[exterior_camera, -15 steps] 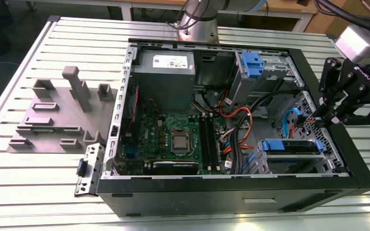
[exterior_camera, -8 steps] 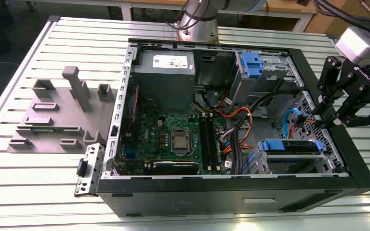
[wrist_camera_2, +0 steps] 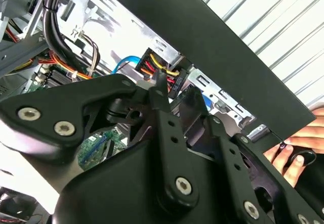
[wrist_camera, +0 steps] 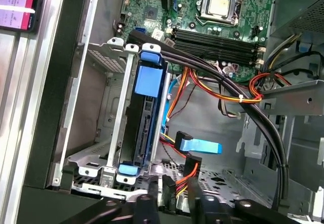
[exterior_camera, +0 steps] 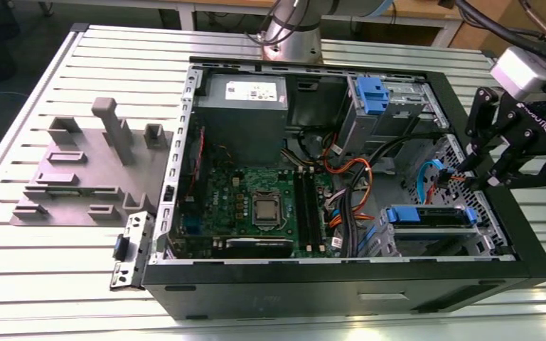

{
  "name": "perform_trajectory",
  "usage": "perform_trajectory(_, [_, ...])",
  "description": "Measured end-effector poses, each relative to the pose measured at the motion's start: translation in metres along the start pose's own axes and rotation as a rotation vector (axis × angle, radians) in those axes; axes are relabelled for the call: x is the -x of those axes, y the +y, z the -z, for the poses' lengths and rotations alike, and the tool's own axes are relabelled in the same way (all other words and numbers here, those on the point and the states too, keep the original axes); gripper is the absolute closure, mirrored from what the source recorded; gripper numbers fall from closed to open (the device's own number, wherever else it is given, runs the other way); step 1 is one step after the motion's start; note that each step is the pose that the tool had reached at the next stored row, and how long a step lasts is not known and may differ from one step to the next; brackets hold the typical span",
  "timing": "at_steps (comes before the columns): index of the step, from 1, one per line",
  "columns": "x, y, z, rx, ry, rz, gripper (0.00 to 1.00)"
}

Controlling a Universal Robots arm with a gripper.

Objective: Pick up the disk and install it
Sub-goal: 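Insert the first disk wire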

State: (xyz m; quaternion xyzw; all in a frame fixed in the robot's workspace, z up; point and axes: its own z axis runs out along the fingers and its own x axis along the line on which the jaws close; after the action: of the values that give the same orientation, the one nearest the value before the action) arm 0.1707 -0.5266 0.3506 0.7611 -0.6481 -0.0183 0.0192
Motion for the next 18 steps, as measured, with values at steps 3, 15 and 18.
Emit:
perform_trajectory(3, [0.0000, 0.0000, 0.0000, 0.0013, 0.0079, 0.000, 0.76])
perform_trajectory(15, [0.0018, 0.0112, 0.0022, 0.0053, 0.0495, -0.002, 0.83])
perform_trajectory(18, [0.0022, 0.0180, 0.0018, 0.0020, 0.0500, -0.002, 0.83])
